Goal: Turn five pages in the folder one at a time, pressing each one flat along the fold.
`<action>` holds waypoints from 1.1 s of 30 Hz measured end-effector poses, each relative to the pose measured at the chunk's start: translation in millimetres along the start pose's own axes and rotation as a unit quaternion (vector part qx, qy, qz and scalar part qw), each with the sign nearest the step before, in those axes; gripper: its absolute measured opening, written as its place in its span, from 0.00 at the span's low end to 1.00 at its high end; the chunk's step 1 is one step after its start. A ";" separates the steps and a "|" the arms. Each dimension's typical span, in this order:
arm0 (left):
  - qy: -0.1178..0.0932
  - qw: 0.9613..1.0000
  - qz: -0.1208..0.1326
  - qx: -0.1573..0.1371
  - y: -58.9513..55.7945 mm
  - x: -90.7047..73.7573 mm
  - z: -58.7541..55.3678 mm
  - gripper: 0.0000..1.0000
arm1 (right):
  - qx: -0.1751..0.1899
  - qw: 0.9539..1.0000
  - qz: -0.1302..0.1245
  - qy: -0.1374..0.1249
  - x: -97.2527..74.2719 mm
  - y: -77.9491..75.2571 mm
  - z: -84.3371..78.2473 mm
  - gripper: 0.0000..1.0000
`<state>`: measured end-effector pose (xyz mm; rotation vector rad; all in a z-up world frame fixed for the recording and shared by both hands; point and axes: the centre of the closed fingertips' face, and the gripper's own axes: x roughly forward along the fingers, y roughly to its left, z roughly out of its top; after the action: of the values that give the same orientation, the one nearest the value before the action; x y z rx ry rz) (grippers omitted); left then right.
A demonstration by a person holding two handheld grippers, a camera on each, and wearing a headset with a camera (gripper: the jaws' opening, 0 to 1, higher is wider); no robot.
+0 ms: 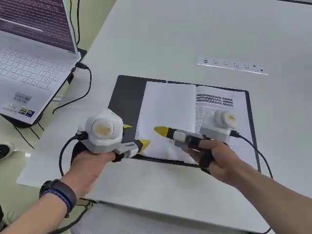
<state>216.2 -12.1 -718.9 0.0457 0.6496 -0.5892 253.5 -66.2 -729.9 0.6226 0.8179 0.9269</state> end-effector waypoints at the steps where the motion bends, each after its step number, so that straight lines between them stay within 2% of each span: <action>1: 0.002 1.000 -0.002 0.005 -1.6 3.5 -0.2 0.31 | -0.001 1.000 -0.004 -0.005 -2.8 -4.3 4.6 0.40; 4: 0.009 1.000 -0.005 0.009 -1.9 13.4 -3.8 0.25 | -0.001 1.000 -0.010 -0.011 -9.5 -8.2 8.6 0.39; 8: 0.027 1.000 -0.004 0.013 0.8 24.2 -15.0 0.22 | -0.006 1.000 -0.018 -0.014 -16.7 -15.6 13.1 0.39; 10: 0.031 0.999 -0.005 0.009 1.2 26.5 -20.1 0.20 | -0.007 1.000 -0.020 -0.015 -19.4 -17.6 13.6 0.39; 11: 0.041 0.999 -0.003 0.000 2.4 27.8 -26.3 0.19 | -0.007 1.000 -0.021 -0.014 -20.2 -19.3 13.5 0.39; 15: 0.044 0.999 -0.004 -0.006 3.9 32.8 -35.3 0.14 | -0.009 1.000 -0.026 -0.012 -23.3 -25.6 12.8 0.38; 22: 0.065 0.998 0.006 -0.010 7.9 37.5 -52.9 0.04 | -0.008 0.999 -0.031 -0.012 -25.7 -31.3 13.6 0.36; 24: 0.070 0.998 0.007 -0.007 7.1 37.9 -55.7 0.04 | -0.010 0.999 -0.031 -0.012 -25.7 -32.5 15.6 0.36; 26: 0.075 0.997 0.014 0.008 7.6 38.4 -58.6 0.03 | -0.012 0.999 -0.029 -0.010 -24.8 -33.4 17.4 0.36; 33: 0.072 0.997 0.025 0.015 10.8 37.7 -57.2 0.00 | -0.018 0.999 -0.029 -0.008 -23.1 -38.6 23.2 0.34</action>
<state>214.1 -9.5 -788.2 0.1342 0.7780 -0.5508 281.5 -107.4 -738.8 0.5721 0.7997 0.8811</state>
